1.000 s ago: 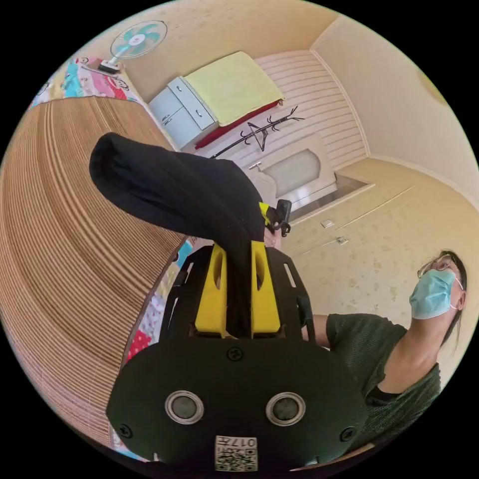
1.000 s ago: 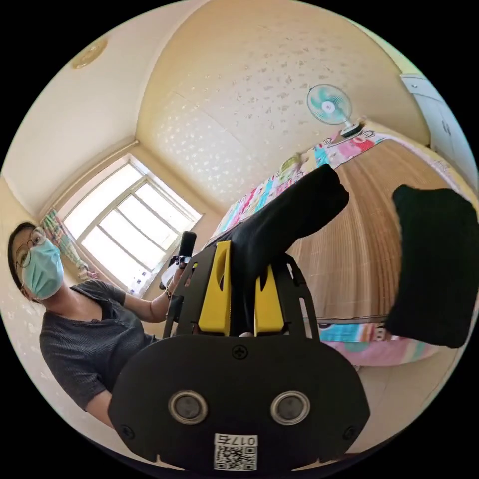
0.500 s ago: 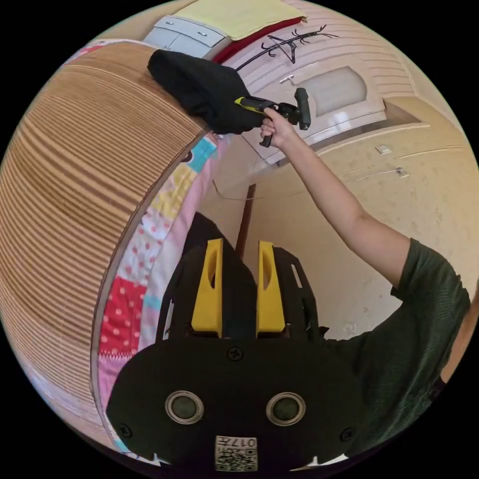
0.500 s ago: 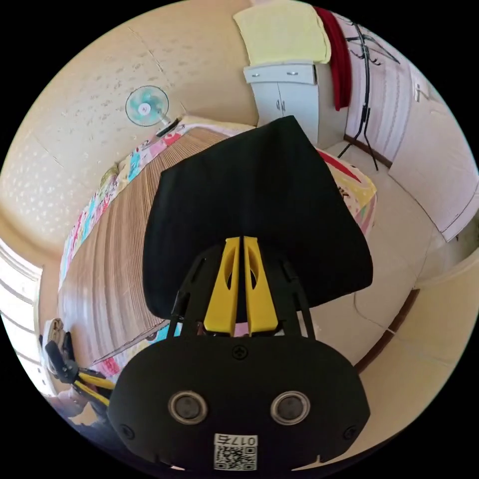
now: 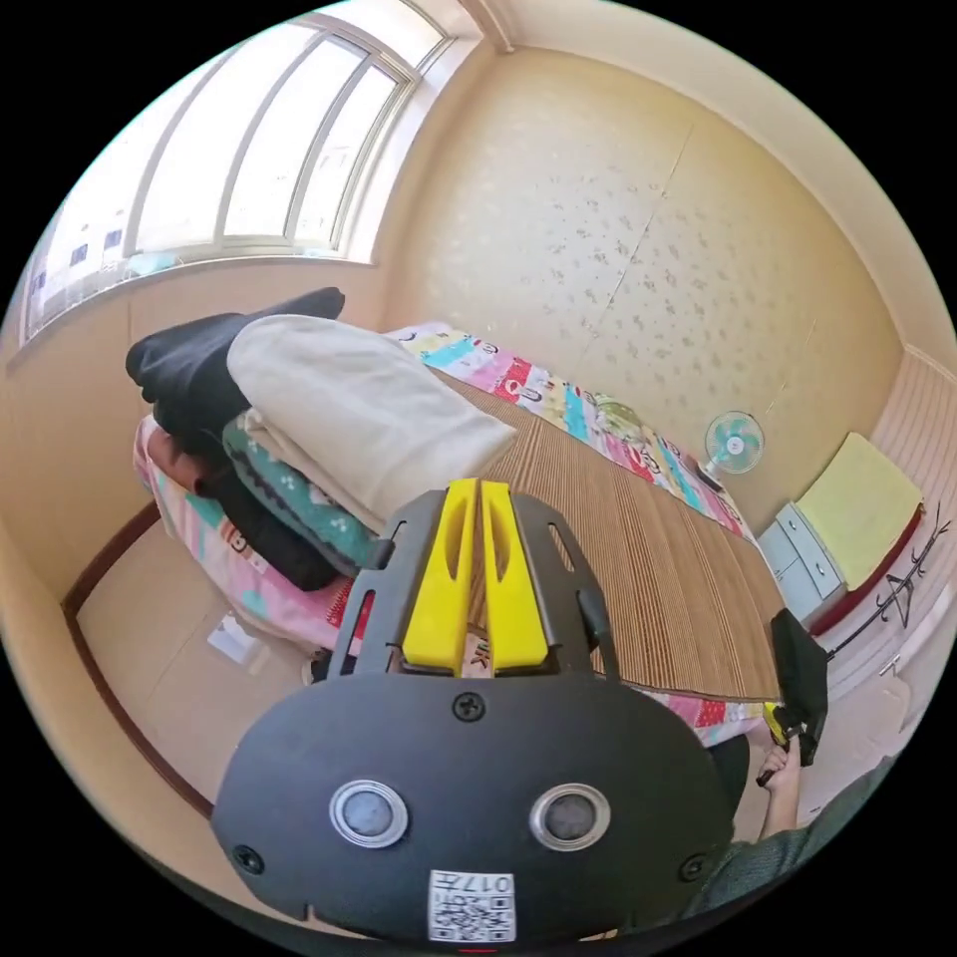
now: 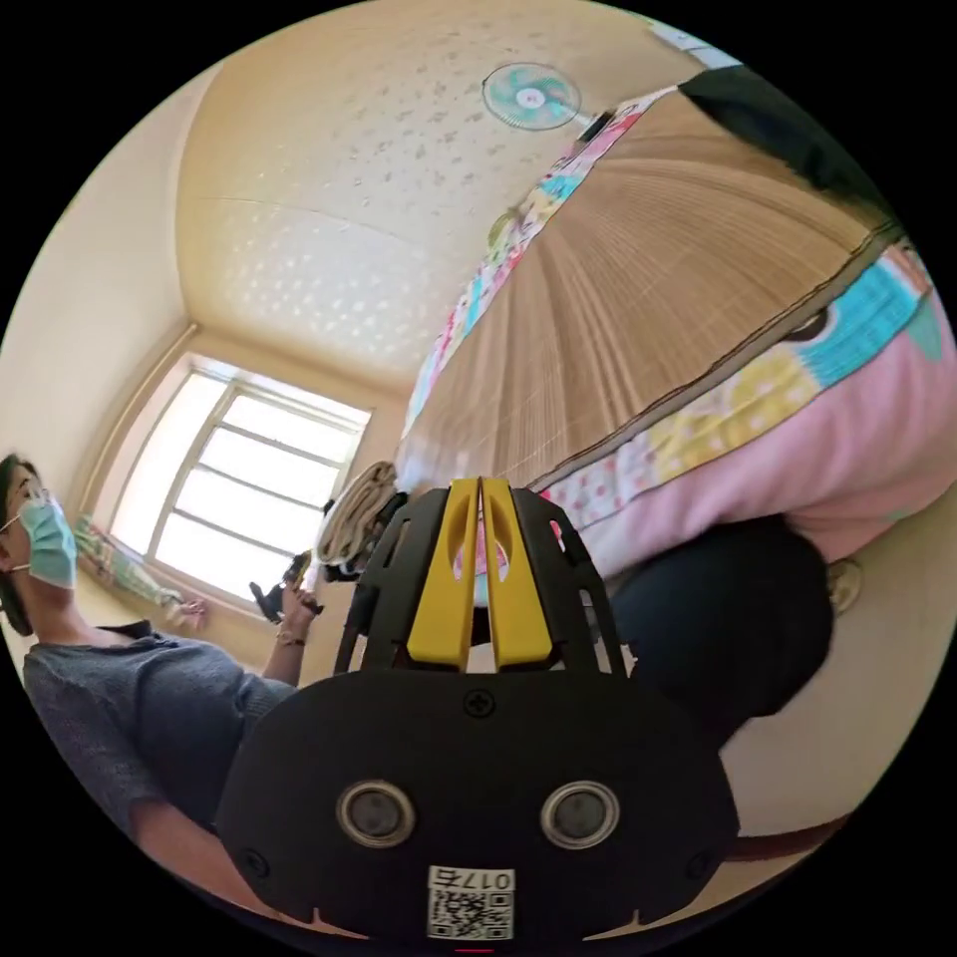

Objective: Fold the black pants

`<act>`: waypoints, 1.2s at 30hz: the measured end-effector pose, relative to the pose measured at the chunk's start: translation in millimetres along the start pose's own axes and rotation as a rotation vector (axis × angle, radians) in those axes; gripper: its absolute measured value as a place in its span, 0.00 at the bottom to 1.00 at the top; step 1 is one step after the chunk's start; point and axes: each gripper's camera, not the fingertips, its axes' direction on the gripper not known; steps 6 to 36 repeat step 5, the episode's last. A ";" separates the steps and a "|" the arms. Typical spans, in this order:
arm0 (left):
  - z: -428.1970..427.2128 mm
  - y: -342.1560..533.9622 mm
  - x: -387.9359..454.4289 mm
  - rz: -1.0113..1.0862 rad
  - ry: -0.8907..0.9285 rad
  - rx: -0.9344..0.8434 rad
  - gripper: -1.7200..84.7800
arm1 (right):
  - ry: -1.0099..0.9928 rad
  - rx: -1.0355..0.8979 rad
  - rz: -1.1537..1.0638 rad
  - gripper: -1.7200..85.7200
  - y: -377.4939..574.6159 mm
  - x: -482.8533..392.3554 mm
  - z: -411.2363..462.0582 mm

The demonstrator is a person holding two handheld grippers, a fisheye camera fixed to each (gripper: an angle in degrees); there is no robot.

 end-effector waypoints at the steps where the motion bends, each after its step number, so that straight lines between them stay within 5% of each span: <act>1: -0.9 -5.6 -3.5 0.014 0.001 -0.015 0.02 | -0.105 -0.016 0.018 0.02 -2.2 1.6 5.9; 5: 10.2 -32.1 1.2 0.055 -0.066 -0.125 0.19 | -0.151 -0.146 0.027 0.02 -14.4 -16.6 17.5; 36: 10.2 -32.1 1.2 0.055 -0.066 -0.125 0.19 | -0.151 -0.146 0.027 0.02 -14.4 -16.6 17.5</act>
